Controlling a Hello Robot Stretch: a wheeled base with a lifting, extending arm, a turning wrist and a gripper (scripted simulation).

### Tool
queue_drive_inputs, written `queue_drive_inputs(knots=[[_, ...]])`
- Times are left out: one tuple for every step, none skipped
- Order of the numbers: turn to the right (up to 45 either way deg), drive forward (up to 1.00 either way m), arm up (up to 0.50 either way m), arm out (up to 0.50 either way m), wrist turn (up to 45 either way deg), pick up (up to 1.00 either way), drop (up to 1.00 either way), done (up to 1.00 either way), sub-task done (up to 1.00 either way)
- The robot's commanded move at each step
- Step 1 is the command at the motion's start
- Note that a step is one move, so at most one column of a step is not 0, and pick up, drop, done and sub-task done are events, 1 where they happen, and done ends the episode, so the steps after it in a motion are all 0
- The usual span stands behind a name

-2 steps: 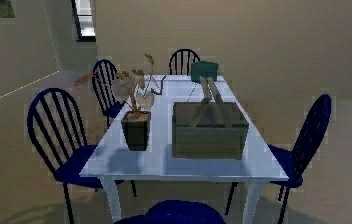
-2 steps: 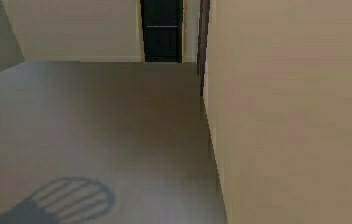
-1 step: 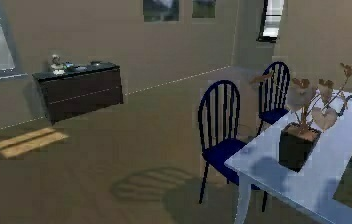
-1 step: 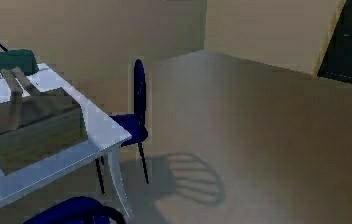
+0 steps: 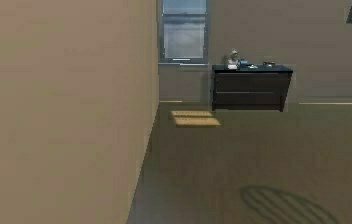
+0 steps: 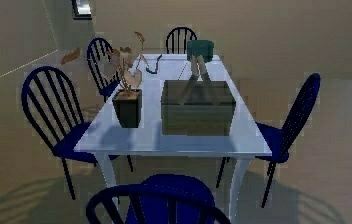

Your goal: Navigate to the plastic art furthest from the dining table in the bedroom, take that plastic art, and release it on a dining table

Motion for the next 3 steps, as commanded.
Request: queue_drive_inputs(knots=[[-21.0, 0.0, 0.0, 0.0, 0.0, 0.0, 0.0, 0.0, 0.0], [0.0, 0.45, 0.0, 0.0, 0.0, 0.0, 0.0, 0.0, 0.0], [33.0, 0.0, 0.0, 0.0, 0.0, 0.0, 0.0, 0.0, 0.0]])
